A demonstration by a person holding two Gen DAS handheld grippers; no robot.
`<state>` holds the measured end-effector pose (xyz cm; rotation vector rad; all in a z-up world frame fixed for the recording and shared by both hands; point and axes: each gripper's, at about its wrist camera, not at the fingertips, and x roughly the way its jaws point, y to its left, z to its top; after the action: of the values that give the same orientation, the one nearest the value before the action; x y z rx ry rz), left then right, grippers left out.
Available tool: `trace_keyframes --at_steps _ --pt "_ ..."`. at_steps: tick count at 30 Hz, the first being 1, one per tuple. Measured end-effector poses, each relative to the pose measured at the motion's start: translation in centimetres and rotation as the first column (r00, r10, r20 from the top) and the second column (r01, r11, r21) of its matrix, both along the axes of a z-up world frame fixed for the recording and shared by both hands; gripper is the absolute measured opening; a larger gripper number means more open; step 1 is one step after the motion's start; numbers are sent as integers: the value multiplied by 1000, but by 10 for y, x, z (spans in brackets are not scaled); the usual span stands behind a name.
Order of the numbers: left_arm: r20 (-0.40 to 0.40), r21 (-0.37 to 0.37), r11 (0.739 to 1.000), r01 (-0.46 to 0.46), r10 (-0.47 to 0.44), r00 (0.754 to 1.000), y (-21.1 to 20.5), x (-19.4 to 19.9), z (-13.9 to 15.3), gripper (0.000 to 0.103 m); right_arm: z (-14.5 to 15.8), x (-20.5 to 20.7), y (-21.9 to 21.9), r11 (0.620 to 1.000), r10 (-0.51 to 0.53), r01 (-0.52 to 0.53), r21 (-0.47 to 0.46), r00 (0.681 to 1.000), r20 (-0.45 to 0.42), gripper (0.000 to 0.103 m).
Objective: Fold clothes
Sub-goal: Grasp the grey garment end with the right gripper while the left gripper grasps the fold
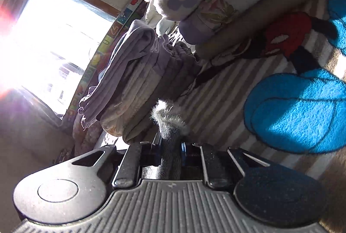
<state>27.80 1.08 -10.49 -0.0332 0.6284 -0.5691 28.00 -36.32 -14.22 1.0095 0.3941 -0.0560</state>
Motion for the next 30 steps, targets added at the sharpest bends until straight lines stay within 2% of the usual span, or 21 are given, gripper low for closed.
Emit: trace_keyframes --at_steps 3,6,8,10,13,16,17,18,21,22,23,24,26,28,29,30 --pt "-103 -23 999 -42 39 994 12 11 -9 49 28 0 15 998 35 -33 -62 998 45 17" --pt "-156 -117 991 -60 41 987 27 16 -9 51 58 -2 36 989 88 -76 -126 992 92 17" --pt "-200 -192 976 -101 62 978 43 19 -5 52 80 1 54 977 139 -118 -179 984 114 17" --pt "-236 -273 945 -179 115 965 67 21 -1 54 97 2 74 960 190 -156 -233 973 131 17" --pt "-294 -392 880 -269 157 943 105 23 2 55 119 4 109 919 271 -213 -332 953 137 17" --pt "-313 -510 810 -291 141 939 130 18 4 55 135 5 143 870 338 -257 -421 932 131 17" --pt "-305 -553 788 -269 109 946 132 15 7 55 139 5 145 870 335 -253 -423 933 133 17" --pt "-282 -560 789 -252 104 954 128 12 10 55 142 5 146 873 329 -247 -420 934 136 17" --pt "-179 -488 844 -222 153 972 99 3 22 53 146 5 138 893 294 -217 -394 945 146 17" --pt "-153 -452 866 -212 159 975 85 0 23 46 142 5 128 908 268 -198 -369 952 149 17" --pt "-122 -383 900 -207 173 977 69 -2 22 38 132 3 113 929 235 -176 -325 960 150 17" --pt "-86 -315 928 -201 183 979 54 -5 21 37 121 2 97 948 201 -154 -277 968 150 17" --pt "14 -195 965 -177 183 983 27 -14 23 32 88 -1 61 984 120 -101 -144 983 136 17" --pt "106 -88 983 -161 170 980 2 -23 25 30 51 -3 31 999 49 -50 3 992 119 17" --pt "130 -88 984 -156 167 977 -5 -28 25 29 35 -5 19 999 19 -24 49 995 100 17" --pt "164 -46 985 -164 170 972 -14 -30 23 29 25 -6 10 997 2 -10 83 996 90 17"
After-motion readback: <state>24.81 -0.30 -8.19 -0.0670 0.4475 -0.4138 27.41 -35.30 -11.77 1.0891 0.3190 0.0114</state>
